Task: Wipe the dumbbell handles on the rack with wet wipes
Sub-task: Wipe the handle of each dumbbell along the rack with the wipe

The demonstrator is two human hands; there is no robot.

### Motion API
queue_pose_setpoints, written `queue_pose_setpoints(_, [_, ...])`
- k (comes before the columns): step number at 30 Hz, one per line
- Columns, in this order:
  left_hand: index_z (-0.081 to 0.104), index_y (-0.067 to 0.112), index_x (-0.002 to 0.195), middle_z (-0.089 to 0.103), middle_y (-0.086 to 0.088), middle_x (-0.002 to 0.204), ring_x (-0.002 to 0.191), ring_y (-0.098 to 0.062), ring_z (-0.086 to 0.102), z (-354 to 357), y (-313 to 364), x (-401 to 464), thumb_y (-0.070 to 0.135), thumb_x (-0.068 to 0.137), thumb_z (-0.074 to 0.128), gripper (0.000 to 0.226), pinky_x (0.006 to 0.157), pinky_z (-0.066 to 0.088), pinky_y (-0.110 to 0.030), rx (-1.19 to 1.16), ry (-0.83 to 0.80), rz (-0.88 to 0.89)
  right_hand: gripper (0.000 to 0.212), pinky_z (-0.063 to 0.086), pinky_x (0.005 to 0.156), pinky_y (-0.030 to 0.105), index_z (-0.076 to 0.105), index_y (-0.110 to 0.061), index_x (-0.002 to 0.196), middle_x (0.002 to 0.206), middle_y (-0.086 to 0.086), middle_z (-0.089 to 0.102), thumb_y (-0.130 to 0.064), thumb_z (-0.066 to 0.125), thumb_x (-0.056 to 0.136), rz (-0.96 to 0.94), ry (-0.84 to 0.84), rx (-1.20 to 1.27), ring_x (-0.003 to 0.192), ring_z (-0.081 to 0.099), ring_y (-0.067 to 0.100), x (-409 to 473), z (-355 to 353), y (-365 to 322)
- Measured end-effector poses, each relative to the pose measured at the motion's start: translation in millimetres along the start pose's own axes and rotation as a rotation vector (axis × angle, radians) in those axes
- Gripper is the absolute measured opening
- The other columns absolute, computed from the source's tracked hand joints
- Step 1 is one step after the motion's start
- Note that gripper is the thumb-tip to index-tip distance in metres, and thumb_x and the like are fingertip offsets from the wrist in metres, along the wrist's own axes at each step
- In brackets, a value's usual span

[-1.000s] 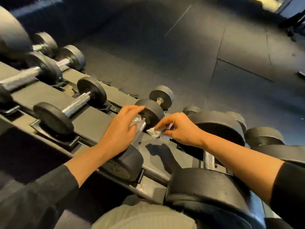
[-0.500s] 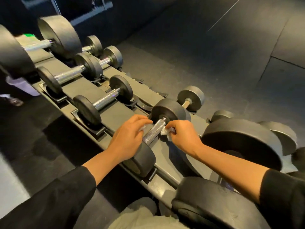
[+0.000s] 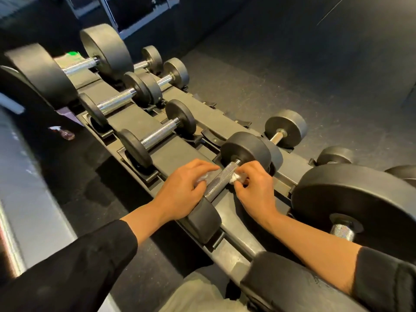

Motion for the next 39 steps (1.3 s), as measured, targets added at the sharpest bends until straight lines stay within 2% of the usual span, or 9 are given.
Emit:
queue_pose_setpoints(3, [0.056,0.022,0.13,0.055,0.009,0.123,0.111,-0.003,0.051,-1,2,0,0.008,0.093,0.049,0.04,0.094,0.04,-0.015,0.008,0.004,0.002,0.021,0.043,0.069,0.007,0.067,-0.01,0.091,0.093,-0.005,0.055,0.004,0.066,0.076,-0.03,-0.013,0.026,0.075,0.051,0.0,-3,1,-4])
queue_pose_setpoints(10, [0.056,0.023,0.129,0.056,0.008,0.117,0.106,0.0,0.051,0,1,-1,0.008,0.093,0.05,0.04,0.088,0.034,-0.003,0.028,-0.007,-0.003,0.016,0.055,0.075,0.028,0.07,-0.007,0.088,0.096,0.002,0.062,0.003,0.067,0.075,-0.184,-0.147,0.13,0.084,0.061,0.012,-18,9,-20])
queue_pose_setpoints(15, [0.056,0.023,0.128,0.057,0.008,0.115,0.104,-0.002,0.052,0,2,-1,0.019,0.089,0.046,0.041,0.088,0.038,-0.009,0.03,-0.003,-0.005,0.014,0.048,0.066,0.015,0.072,-0.01,0.085,0.088,-0.002,0.06,-0.004,0.066,0.073,-0.262,-0.294,0.2,0.074,0.057,0.008,-27,15,-30])
queue_pose_setpoints(18, [0.057,0.023,0.129,0.057,0.008,0.116,0.106,-0.001,0.052,0,1,-1,0.019,0.089,0.046,0.041,0.089,0.036,-0.011,0.034,0.002,-0.013,0.013,0.05,0.067,0.023,0.069,-0.012,0.078,0.084,-0.003,0.061,-0.003,0.069,0.069,-0.184,-0.181,0.217,0.074,0.057,0.009,-17,4,-25])
queue_pose_setpoints(23, [0.057,0.022,0.129,0.058,0.007,0.116,0.107,-0.001,0.051,-1,3,-1,0.021,0.088,0.045,0.043,0.09,0.035,-0.009,0.03,-0.008,-0.023,0.015,0.043,0.077,0.009,0.07,-0.01,0.088,0.095,-0.002,0.06,0.0,0.066,0.078,-0.028,0.158,0.089,0.085,0.054,0.004,6,-29,-4])
queue_pose_setpoints(26, [0.056,0.022,0.129,0.058,0.006,0.116,0.106,-0.002,0.052,-1,4,-1,0.015,0.091,0.048,0.04,0.09,0.036,-0.012,0.042,-0.019,-0.031,0.028,0.044,0.094,0.024,0.07,-0.01,0.107,0.113,0.002,0.065,-0.003,0.065,0.08,-0.071,0.023,-0.048,0.105,0.056,0.015,5,-15,-6])
queue_pose_setpoints(28, [0.056,0.022,0.129,0.058,0.006,0.115,0.105,-0.001,0.052,-1,5,-1,0.016,0.091,0.047,0.039,0.089,0.037,-0.013,0.052,-0.017,-0.035,0.035,0.038,0.1,0.026,0.068,-0.012,0.114,0.122,0.002,0.063,-0.003,0.064,0.081,-0.071,-0.062,-0.066,0.115,0.052,0.017,2,-5,-9])
queue_pose_setpoints(34, [0.056,0.024,0.128,0.057,0.008,0.114,0.106,-0.001,0.052,-1,8,-1,0.025,0.087,0.043,0.043,0.09,0.04,-0.016,0.046,-0.026,-0.057,0.024,0.039,0.093,0.024,0.072,-0.01,0.097,0.105,0.003,0.068,0.003,0.064,0.078,-0.081,-0.096,0.01,0.104,0.056,0.02,1,-2,-15])
queue_pose_setpoints(39, [0.056,0.023,0.128,0.057,0.009,0.112,0.103,-0.001,0.053,-3,9,-1,0.023,0.086,0.044,0.044,0.088,0.041,-0.015,0.025,-0.028,-0.071,0.022,0.047,0.092,0.027,0.074,-0.012,0.093,0.098,-0.001,0.069,0.001,0.066,0.076,-0.262,-0.332,0.162,0.097,0.059,0.014,-23,16,-35])
Point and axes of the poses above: each hand's wrist, its own x-axis towards the middle knuckle, its own z-axis out of the palm, y = z × x, the point moved 4 cm from there along x, towards the middle knuckle
